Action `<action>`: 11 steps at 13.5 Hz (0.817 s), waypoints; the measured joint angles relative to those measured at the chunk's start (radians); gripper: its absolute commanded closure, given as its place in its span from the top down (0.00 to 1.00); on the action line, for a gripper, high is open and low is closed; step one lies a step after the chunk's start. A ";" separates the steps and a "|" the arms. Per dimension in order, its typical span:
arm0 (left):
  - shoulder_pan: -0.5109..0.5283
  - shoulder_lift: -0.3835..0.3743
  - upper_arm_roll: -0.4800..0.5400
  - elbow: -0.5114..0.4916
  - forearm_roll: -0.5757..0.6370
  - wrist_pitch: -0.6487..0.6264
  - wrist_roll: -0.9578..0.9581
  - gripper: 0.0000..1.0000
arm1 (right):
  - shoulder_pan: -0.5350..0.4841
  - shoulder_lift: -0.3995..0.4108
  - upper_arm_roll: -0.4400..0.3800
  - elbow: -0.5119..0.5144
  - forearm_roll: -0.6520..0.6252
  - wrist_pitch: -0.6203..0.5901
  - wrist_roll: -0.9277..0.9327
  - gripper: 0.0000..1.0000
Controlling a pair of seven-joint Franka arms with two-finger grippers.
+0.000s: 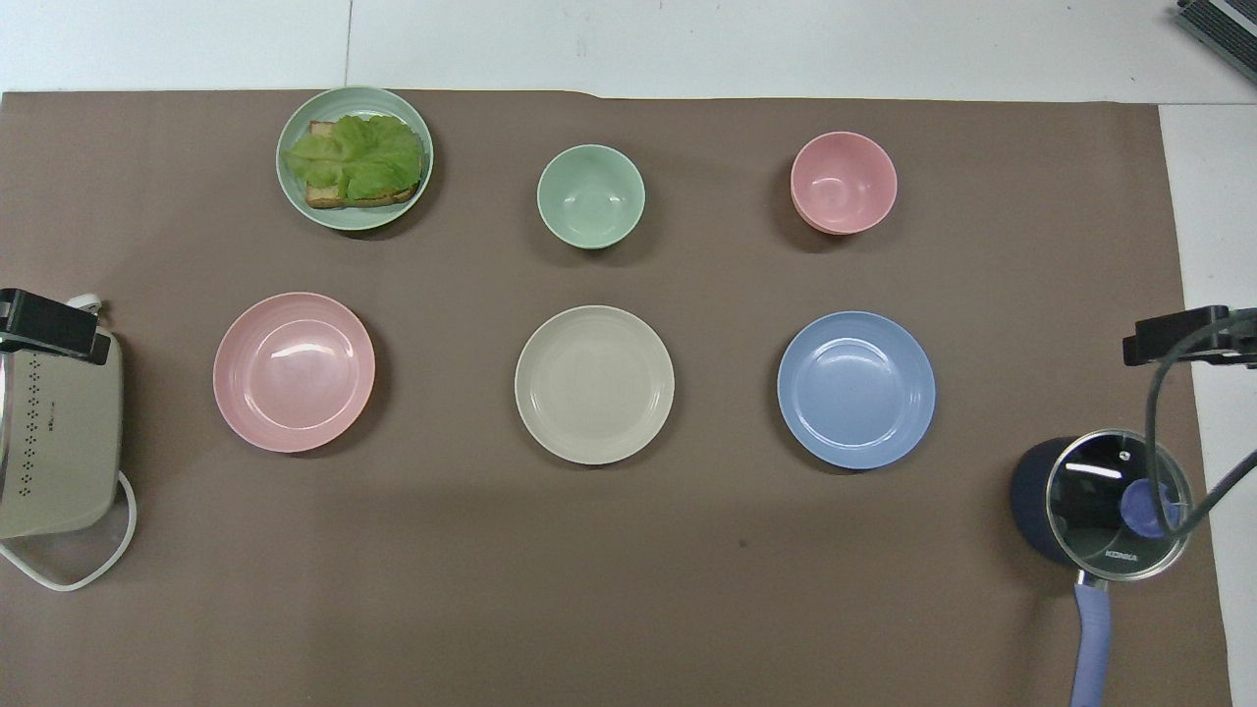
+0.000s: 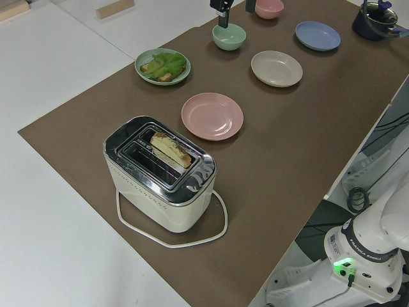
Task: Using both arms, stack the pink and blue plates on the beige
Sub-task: 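Move the left gripper in toward the rim of the pink plate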
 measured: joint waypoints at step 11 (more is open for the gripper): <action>0.058 0.003 0.027 -0.380 0.000 0.402 0.000 1.00 | 0.000 0.000 0.000 0.000 0.000 0.000 0.000 1.00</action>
